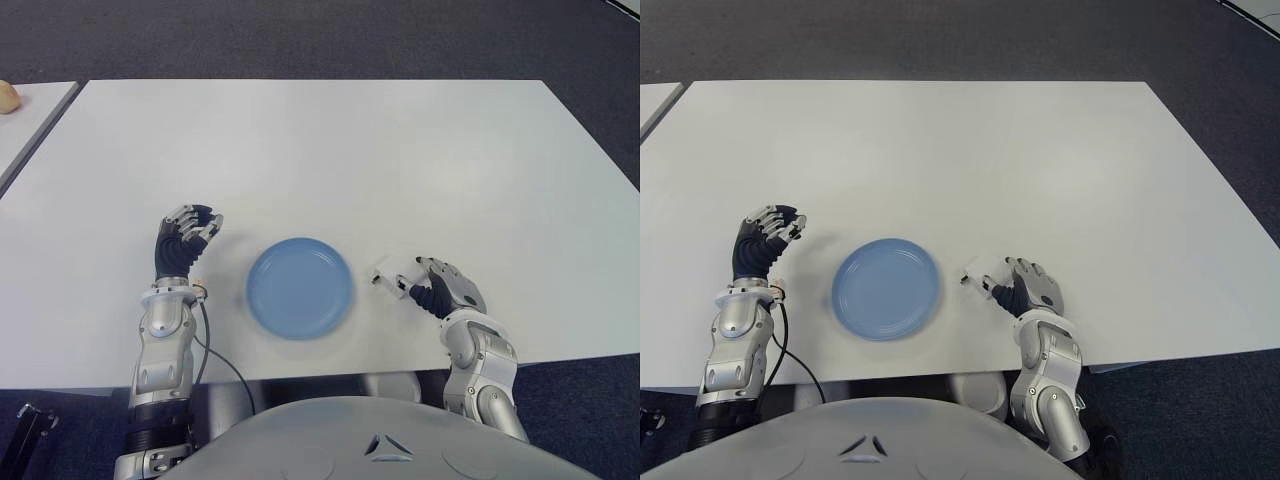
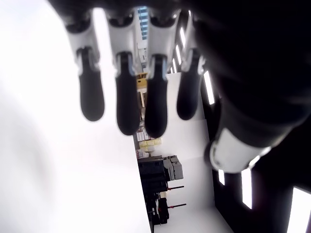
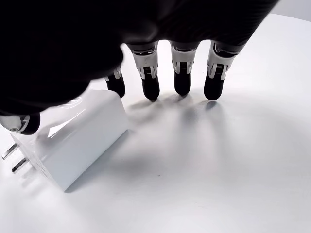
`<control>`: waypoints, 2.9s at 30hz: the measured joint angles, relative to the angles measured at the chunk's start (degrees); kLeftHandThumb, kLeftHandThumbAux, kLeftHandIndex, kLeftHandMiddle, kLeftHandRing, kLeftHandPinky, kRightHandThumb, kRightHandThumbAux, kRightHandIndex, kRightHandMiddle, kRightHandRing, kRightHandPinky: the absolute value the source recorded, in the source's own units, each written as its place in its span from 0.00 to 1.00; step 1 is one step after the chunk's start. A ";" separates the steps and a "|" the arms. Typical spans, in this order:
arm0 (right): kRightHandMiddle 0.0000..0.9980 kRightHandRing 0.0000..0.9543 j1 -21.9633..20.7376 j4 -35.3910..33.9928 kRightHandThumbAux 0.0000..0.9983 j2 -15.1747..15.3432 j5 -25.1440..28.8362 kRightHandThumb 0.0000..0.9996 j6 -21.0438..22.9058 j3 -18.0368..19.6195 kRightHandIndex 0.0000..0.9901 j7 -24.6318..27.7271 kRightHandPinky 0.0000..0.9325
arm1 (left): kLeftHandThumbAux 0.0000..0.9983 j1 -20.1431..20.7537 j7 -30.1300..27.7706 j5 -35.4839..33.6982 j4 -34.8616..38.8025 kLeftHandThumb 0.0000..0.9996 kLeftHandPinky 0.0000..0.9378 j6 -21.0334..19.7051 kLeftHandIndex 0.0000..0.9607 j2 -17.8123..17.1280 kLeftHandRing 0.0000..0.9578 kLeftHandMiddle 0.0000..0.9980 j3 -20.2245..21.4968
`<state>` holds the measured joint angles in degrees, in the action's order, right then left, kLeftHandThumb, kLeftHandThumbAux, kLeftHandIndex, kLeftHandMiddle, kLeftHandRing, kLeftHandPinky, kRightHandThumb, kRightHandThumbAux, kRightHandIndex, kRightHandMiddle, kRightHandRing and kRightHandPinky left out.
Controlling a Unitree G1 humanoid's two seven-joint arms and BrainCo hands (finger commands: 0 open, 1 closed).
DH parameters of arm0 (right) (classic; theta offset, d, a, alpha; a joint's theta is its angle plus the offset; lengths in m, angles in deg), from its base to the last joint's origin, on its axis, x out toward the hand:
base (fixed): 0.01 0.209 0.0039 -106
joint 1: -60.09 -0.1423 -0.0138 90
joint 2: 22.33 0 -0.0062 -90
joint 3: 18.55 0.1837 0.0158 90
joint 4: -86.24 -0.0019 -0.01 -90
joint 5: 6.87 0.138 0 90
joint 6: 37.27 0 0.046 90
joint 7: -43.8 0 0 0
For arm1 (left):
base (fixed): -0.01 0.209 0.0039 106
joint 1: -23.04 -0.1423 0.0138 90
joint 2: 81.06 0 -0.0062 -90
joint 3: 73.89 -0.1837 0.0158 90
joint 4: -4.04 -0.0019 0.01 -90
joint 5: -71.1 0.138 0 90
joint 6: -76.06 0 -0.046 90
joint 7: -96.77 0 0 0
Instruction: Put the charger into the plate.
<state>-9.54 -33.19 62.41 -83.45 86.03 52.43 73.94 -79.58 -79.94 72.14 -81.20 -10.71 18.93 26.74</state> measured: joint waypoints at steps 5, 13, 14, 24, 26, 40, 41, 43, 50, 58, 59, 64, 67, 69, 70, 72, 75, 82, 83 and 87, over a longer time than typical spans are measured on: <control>0.00 0.00 0.35 -0.29 0.20 -1.62 0.23 0.66 -0.94 -0.80 0.00 -2.33 0.00 | 0.72 -0.04 -0.19 -0.20 0.18 0.70 0.52 0.00 0.44 -0.05 0.52 0.51 0.23; 0.00 0.00 2.19 -2.86 0.19 -2.99 0.17 0.65 -2.22 -2.13 0.00 -2.99 0.00 | 0.72 -0.20 -0.45 -0.43 0.26 0.71 0.50 0.13 0.44 -0.21 0.51 0.49 0.55; 0.00 0.00 2.34 -3.08 0.19 -3.02 0.14 0.64 -2.31 -2.23 0.00 -2.91 0.00 | 0.72 -0.20 -0.46 -0.42 0.32 0.71 0.50 0.13 0.44 -0.23 0.51 0.49 0.54; 0.00 0.00 3.92 -5.52 0.17 -2.62 -0.96 0.61 -3.88 -3.33 0.00 1.22 0.00 | 0.72 -0.51 -0.46 -0.32 1.77 0.71 0.51 -0.33 0.44 -0.23 0.52 0.50 0.46; 0.00 0.00 3.93 -5.73 0.17 -2.48 -1.16 0.60 -4.21 -3.44 0.00 2.13 0.00 | 0.72 -0.52 -0.46 -0.31 1.85 0.71 0.51 -0.46 0.44 -0.23 0.52 0.50 0.44; 0.00 0.00 4.05 -7.89 0.16 -1.14 -4.58 0.61 -7.45 -4.32 0.00 9.31 0.00 | 0.72 -1.24 -0.45 -0.11 2.28 0.71 0.51 -1.15 0.44 -0.21 0.51 0.49 0.44; 0.00 0.00 4.05 -7.90 0.16 -1.08 -4.84 0.61 -7.68 -4.35 0.00 9.71 0.00 | 0.72 -1.27 -0.45 -0.13 2.32 0.71 0.51 -1.20 0.44 -0.21 0.51 0.49 0.44; 0.00 0.00 4.02 -7.91 0.15 -0.99 -5.47 0.62 -8.19 -4.38 0.00 10.58 0.00 | 0.72 -1.29 -0.45 -0.19 2.49 0.71 0.51 -1.35 0.44 -0.20 0.51 0.49 0.45; 0.00 0.00 3.93 -7.91 0.14 -1.05 -7.77 0.61 -9.14 -4.32 0.00 12.45 0.00 | 0.72 -1.54 -0.45 -0.23 3.13 0.71 0.51 -1.48 0.44 -0.17 0.51 0.49 0.46; 0.00 0.00 3.90 -7.91 0.14 -1.45 -10.02 0.61 -10.04 -4.17 0.00 13.65 0.00 | 0.72 -1.75 -0.44 0.13 3.44 0.71 0.51 -1.62 0.44 -0.17 0.51 0.49 0.48; 0.00 0.00 3.89 -7.93 0.14 -1.53 -10.33 0.61 -10.12 -4.15 0.00 13.93 0.00 | 0.72 -1.76 -0.44 0.13 3.50 0.71 0.51 -1.67 0.44 -0.17 0.51 0.49 0.48; 0.00 0.00 3.73 -8.01 0.14 -1.87 -12.18 0.61 -10.63 -3.96 0.00 15.26 0.00 | 0.72 -1.79 -0.44 0.12 3.83 0.71 0.50 -2.01 0.44 -0.17 0.50 0.48 0.53; 0.00 0.00 3.56 -8.03 0.14 -2.16 -13.18 0.61 -11.11 -3.79 0.00 16.10 0.00 | 0.72 -1.84 -0.44 0.12 3.91 0.71 0.51 -2.13 0.44 -0.17 0.50 0.48 0.57; 0.00 0.00 3.50 -8.04 0.14 -2.33 -13.57 0.62 -11.46 -3.60 0.00 16.46 0.00 | 0.72 -1.86 -0.44 0.12 3.95 0.71 0.51 -2.15 0.44 -0.17 0.51 0.48 0.61; 0.00 0.00 3.47 -8.04 0.14 -2.42 -13.71 0.62 -11.63 -3.47 0.00 16.62 0.00 | 0.72 -1.87 -0.44 0.13 3.96 0.71 0.51 -2.16 0.44 -0.17 0.51 0.49 0.65; 0.00 0.00 3.41 -8.04 0.14 -2.60 -13.98 0.61 -11.93 -3.23 0.00 16.93 0.00 | 0.72 -1.87 -0.44 0.13 3.98 0.71 0.51 -2.20 0.44 -0.18 0.51 0.49 0.74; 0.00 0.00 3.33 -7.98 0.14 -2.76 -14.25 0.60 -12.46 -2.86 0.00 17.09 0.00 | 0.72 -1.87 -0.44 0.13 3.99 0.71 0.52 -2.20 0.44 -0.21 0.52 0.50 0.86; 0.00 0.00 1.77 -6.19 0.14 -2.59 -14.13 0.59 -13.58 -1.45 0.00 16.11 0.00 | 0.72 -1.85 -0.45 -0.06 3.94 0.71 0.52 -2.20 0.44 -0.36 0.52 0.50 1.67; 0.00 0.00 1.10 -5.48 0.15 -2.53 -14.05 0.59 -13.70 -1.13 0.00 15.71 0.00 | 0.72 -1.83 -0.45 -0.14 3.92 0.71 0.52 -2.19 0.44 -0.40 0.52 0.50 1.76; 0.00 0.00 -3.37 -1.15 0.17 -1.31 -13.85 0.60 -14.69 0.06 0.00 13.86 0.00 | 0.72 -1.76 -0.52 -0.47 3.53 0.70 0.52 -2.14 0.44 -0.53 0.52 0.50 2.06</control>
<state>-12.91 -34.33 61.10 -97.29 71.35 52.48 87.81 -81.34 -80.46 71.67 -77.66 -12.85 18.40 28.80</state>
